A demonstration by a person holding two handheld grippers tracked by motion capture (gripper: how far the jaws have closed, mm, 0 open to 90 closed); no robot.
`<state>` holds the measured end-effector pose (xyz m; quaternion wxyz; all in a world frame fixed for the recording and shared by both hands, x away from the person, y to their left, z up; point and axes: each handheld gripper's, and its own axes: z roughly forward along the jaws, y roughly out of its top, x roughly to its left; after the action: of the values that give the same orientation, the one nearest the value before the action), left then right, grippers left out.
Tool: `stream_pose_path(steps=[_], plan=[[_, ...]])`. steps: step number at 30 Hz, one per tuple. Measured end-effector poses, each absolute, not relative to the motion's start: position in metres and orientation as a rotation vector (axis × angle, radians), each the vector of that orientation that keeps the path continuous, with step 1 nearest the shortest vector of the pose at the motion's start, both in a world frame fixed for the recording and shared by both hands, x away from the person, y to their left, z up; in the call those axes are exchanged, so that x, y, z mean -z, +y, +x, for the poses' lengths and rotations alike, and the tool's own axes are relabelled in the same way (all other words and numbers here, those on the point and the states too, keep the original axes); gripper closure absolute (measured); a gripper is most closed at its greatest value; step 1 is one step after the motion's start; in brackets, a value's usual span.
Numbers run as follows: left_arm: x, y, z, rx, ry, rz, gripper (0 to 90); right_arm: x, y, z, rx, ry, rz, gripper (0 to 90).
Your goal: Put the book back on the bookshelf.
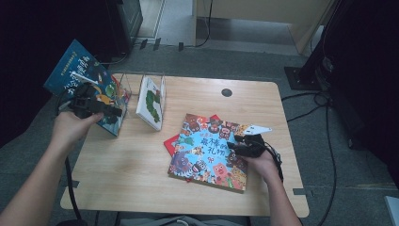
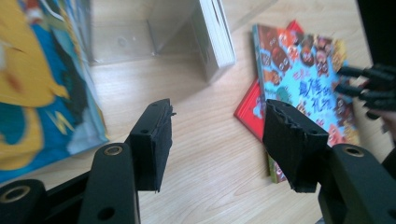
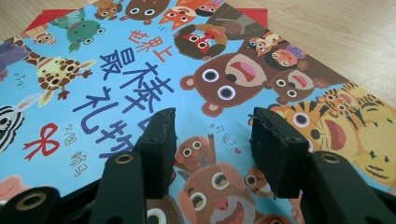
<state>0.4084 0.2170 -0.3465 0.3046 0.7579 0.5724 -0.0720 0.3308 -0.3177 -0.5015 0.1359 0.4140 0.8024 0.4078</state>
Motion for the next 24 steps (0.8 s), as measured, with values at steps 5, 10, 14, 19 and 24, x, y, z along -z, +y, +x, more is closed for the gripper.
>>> stream_pose_path(steps=[5,10,14,19,24], plan=[[0.363,0.202,0.403,0.22,1.486,2.037,43.0,0.502,-0.316,0.331,-1.181,2.324,1.194,49.7],[0.385,0.191,0.396,0.249,1.468,2.045,43.5,0.503,-0.314,0.33,-1.189,2.313,1.182,48.2],[0.397,0.181,0.392,0.252,1.441,2.061,43.6,0.504,-0.312,0.328,-1.174,2.313,1.161,47.2],[0.409,0.17,0.389,0.273,1.421,2.068,46.2,0.504,-0.311,0.328,-1.171,2.311,1.157,47.2],[0.421,0.153,0.386,0.277,1.393,2.103,46.1,0.505,-0.311,0.328,-1.178,2.304,1.158,47.2]])
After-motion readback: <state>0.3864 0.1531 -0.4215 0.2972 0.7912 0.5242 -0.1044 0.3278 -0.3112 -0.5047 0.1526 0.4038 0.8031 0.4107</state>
